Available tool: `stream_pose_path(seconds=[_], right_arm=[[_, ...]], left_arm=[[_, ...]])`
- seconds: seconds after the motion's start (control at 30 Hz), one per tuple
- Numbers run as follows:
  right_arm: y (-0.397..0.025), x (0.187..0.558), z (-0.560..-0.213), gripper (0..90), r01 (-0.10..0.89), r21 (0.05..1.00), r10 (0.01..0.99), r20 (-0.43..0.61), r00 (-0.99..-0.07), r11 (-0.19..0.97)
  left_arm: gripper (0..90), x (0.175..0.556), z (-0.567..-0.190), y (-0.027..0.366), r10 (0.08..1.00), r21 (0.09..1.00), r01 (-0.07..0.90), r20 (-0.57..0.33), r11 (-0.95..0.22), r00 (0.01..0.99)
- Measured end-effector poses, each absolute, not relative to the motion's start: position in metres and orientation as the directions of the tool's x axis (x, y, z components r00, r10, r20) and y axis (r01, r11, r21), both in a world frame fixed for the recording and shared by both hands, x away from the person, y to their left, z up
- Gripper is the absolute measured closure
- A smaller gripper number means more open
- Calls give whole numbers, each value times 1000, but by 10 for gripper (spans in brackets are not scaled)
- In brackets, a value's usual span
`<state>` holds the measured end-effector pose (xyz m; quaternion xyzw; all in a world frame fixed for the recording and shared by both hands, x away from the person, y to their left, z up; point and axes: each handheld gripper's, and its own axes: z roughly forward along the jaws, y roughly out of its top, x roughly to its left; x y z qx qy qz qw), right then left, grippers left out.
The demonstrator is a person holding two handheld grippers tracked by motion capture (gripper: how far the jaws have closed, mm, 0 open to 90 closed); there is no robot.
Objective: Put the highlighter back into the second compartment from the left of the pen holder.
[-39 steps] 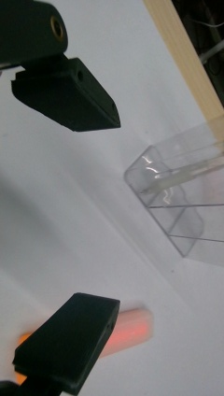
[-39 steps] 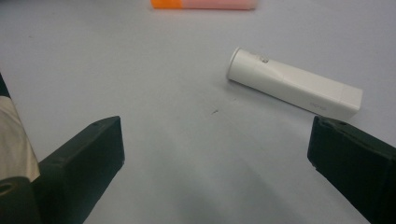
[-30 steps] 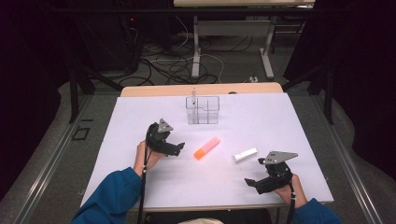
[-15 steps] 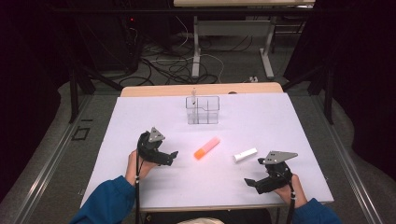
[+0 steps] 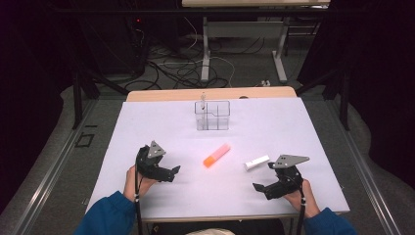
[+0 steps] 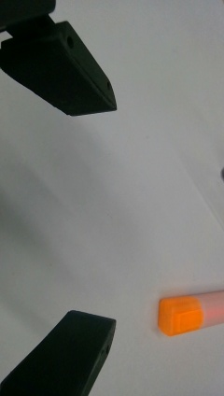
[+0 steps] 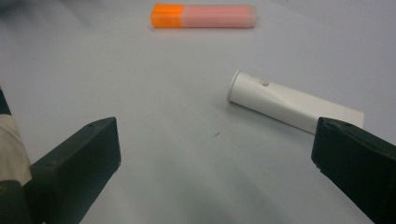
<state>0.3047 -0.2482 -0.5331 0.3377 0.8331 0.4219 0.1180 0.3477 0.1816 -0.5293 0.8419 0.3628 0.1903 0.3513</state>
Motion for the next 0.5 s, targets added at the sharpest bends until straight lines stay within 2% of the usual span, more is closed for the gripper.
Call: stream_pose_path(seconds=[0.17,0.5], right_arm=[[-238,314,-532,20,456,777,655,76,-752,434],[-225,336,-524,5,446,801,662,85,-745,399]], left_arm=[[0,343,-529,185,744,730,484,50,-482,666],[0,335,-529,188,744,735,482,46,-477,666]])
